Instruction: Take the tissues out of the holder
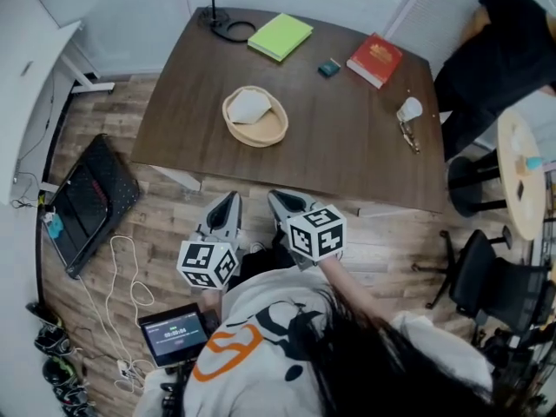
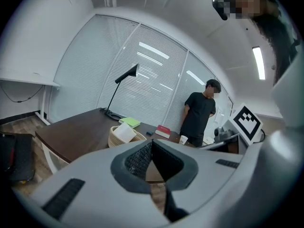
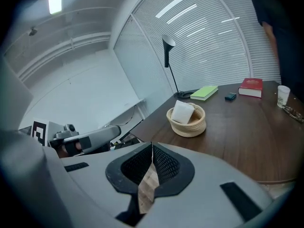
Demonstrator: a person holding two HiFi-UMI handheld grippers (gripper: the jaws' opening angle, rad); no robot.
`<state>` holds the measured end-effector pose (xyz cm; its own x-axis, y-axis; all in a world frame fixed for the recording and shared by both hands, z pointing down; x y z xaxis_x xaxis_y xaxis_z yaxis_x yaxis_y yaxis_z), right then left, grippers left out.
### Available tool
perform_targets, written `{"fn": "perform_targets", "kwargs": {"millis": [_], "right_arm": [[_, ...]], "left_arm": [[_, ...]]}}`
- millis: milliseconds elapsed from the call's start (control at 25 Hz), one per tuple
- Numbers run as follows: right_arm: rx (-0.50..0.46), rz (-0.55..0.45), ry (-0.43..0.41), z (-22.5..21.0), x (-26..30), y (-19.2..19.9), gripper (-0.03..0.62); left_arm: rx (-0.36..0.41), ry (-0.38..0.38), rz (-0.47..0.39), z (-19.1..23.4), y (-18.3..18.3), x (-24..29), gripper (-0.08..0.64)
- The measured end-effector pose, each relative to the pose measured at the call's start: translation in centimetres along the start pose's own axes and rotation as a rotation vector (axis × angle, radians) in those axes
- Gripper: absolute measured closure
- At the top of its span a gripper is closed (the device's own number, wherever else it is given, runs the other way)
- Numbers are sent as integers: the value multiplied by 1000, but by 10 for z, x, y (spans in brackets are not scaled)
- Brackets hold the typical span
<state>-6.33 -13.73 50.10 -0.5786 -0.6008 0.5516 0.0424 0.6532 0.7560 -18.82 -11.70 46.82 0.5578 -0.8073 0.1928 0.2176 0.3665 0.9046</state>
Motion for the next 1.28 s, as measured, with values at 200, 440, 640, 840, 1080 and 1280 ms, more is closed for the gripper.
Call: {"fn": "perform_targets", "kwargs": {"millis": [200,440,640,840,1080,1280], "right_arm": [[0,3,1,-13,15,-15,575],[3,-7,-26,-26,44,-47,575],[-5,-21,-64,-44,64,-76,575],[-44,-11,-103,-66,85,-103,575],[-91,11,-102,-98,111,-124,574],[-221,48,-158,-110,131,-133,574]], "left_arm": [[0,-2,6,10,-7,18,560],[4,-33,-5,34,-25,40,560],[7,-53,-15,50,-39,67,560],[6,-70,-21,63,-52,88,560],[-3,-87,-21,76,-59,114,560],[-11,-92,-16,82,-63,132,560]]}}
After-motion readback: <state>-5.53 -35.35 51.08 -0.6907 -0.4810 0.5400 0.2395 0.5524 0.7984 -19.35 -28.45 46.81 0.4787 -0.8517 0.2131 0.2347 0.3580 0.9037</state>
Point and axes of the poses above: the fingertips, and each gripper's own axes: x forward along the fingers, z to its left, y out of its underside, the point moved 4 cm from there along -x, backward along the fingers, and after that the axes turned 6 degrees about y, right-handed, at the moved point
